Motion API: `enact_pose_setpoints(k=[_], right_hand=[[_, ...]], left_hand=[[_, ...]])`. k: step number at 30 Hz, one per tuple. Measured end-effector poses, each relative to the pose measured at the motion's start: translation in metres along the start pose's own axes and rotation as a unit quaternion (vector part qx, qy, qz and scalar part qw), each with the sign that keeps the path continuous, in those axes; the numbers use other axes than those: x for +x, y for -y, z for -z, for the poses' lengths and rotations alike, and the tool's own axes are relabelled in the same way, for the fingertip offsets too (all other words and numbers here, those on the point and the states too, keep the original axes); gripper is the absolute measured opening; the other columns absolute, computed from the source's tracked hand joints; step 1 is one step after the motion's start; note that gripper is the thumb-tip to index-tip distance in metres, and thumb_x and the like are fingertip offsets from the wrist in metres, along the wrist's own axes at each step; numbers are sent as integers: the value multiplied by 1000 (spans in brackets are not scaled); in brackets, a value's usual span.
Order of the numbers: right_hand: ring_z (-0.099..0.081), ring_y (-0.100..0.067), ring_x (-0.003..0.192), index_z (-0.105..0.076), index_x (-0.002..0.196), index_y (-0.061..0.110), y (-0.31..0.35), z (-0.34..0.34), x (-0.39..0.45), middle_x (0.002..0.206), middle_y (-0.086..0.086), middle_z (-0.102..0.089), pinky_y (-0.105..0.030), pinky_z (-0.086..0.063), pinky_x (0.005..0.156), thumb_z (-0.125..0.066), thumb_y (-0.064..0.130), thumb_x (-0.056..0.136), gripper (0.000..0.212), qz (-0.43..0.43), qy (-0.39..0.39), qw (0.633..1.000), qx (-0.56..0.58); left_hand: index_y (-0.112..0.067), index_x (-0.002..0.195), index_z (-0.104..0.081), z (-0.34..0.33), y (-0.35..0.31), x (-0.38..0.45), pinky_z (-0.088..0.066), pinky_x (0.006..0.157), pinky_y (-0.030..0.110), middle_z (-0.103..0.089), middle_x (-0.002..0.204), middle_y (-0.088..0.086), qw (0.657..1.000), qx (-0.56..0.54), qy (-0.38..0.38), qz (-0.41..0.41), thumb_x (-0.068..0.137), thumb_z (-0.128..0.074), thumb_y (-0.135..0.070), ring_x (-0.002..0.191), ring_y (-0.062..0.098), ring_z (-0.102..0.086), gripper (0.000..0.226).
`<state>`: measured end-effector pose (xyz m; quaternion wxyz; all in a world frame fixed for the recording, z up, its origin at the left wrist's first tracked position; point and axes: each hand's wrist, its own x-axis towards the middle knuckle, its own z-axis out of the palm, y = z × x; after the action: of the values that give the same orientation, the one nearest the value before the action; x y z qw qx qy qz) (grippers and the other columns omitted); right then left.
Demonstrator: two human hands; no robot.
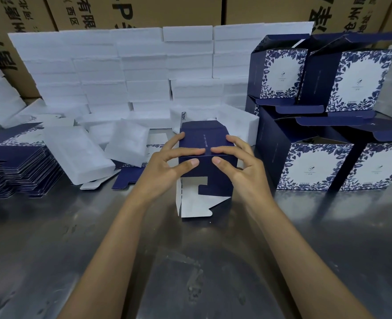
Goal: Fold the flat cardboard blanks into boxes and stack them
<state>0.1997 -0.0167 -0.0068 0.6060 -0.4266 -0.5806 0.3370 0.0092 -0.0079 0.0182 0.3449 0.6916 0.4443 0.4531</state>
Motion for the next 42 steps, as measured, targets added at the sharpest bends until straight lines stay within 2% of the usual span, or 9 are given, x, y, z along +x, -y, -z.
enact_pose_setpoints(k=[3,6,9,14,20,25,32,37,42], right_hand=[[-57,2,125,-63,126,51,-5,8,2,134,23,-60,-27,-48,103,-75,40,89,40,-74,-22,995,58],[-65,-9,116,-62,127,41,-10,16,7,120,18,-69,-44,-50,108,-58,58,96,36,-185,-45,978,84],[-67,-24,103,-70,116,19,-11,11,8,111,-5,-76,-48,-51,103,-48,51,103,42,-273,13,953,130],[-64,-32,123,-67,130,23,-2,5,5,127,-4,-71,-48,-46,109,-44,45,105,40,-262,77,935,226],[-63,-28,124,-66,132,20,6,13,9,128,-3,-71,-42,-45,107,-51,32,103,35,-203,60,953,217],[-64,-21,109,-64,132,11,6,11,7,122,-6,-72,-32,-45,96,-53,15,102,32,-192,55,957,210],[-72,-13,97,-65,130,8,9,8,1,125,-5,-71,-21,-57,72,-53,-1,98,36,-166,80,946,268],[-56,-19,134,-66,131,16,11,17,3,137,-2,-65,-31,-48,107,-56,-3,97,40,-99,116,970,192],[-56,-4,126,-69,124,21,12,18,3,142,9,-58,-27,-52,99,-65,1,96,35,-40,137,989,46]], left_hand=[[-53,111,-69,4,-1,-1,-43,109,35,-37,153,-21,1000,6,-16,19,91,-70,-30,137,4,-43,31],[-51,119,-63,7,-3,-1,-51,100,47,-53,142,-13,995,-25,-88,26,96,-64,-32,111,23,-64,30],[-42,123,-58,2,-9,0,-56,83,33,-60,125,-19,987,-60,-149,25,98,-60,-34,92,7,-69,27],[-40,101,-48,-3,-15,0,-48,69,29,-60,106,-16,973,124,-172,88,84,-52,-67,89,4,-61,32],[-17,66,-65,2,-24,-7,-49,93,51,-72,71,1,959,84,-167,214,69,-8,-90,86,31,-66,93],[-28,110,-48,13,-24,-3,-45,89,35,-54,113,-12,960,28,-264,87,80,-35,-49,109,12,-54,39],[-34,101,-58,2,-29,-9,-45,80,34,-67,101,-11,955,81,-286,16,84,-34,-55,94,14,-63,37],[-47,113,-45,-1,-19,-5,-50,84,43,-55,110,-10,966,100,-218,94,85,-36,-73,94,12,-61,39],[-37,138,-43,-10,-12,-1,-35,102,30,-28,142,-11,972,181,-137,58,87,-60,-60,137,11,-31,59]])
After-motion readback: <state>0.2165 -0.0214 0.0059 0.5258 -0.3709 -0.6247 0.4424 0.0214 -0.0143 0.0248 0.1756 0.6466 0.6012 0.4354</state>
